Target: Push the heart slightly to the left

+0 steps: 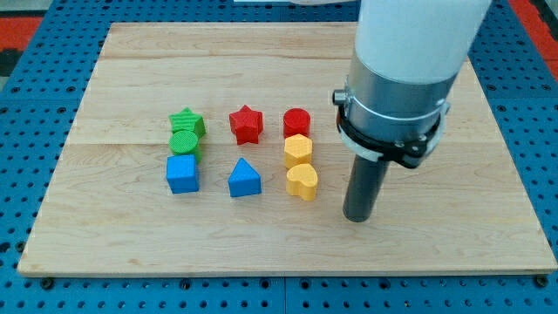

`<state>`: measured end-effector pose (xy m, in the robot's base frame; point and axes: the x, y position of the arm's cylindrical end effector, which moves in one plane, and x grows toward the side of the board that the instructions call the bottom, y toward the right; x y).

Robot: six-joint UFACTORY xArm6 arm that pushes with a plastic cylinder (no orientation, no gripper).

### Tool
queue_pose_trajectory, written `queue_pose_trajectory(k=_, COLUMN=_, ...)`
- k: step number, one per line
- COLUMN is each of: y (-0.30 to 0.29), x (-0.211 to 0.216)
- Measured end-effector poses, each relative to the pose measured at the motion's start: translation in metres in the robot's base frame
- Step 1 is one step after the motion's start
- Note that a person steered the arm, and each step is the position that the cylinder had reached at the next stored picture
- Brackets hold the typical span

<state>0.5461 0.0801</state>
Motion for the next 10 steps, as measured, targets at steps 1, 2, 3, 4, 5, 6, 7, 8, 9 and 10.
queue_pose_trajectory(k=1, y=-0.032, x=-0.012)
queue_pose_trajectory(k=2, y=-0.052, x=-0.013)
queue_pose_trajectory(k=3, y=-0.062, x=-0.013)
queue_pose_trajectory(k=4, y=-0.056, x=-0.009)
queue_pose_trajectory(k=5, y=0.004, x=0.001)
queue_pose_trajectory(k=6, y=0.038, x=0.001)
queue_pose_trajectory(k=7, y=0.064, x=0.001)
queue_pose_trajectory(k=8, y=0.066, x=0.001)
queue_pose_trajectory(k=9, y=0.066, x=0.0)
queue_pose_trajectory(k=10, y=0.066, x=-0.017)
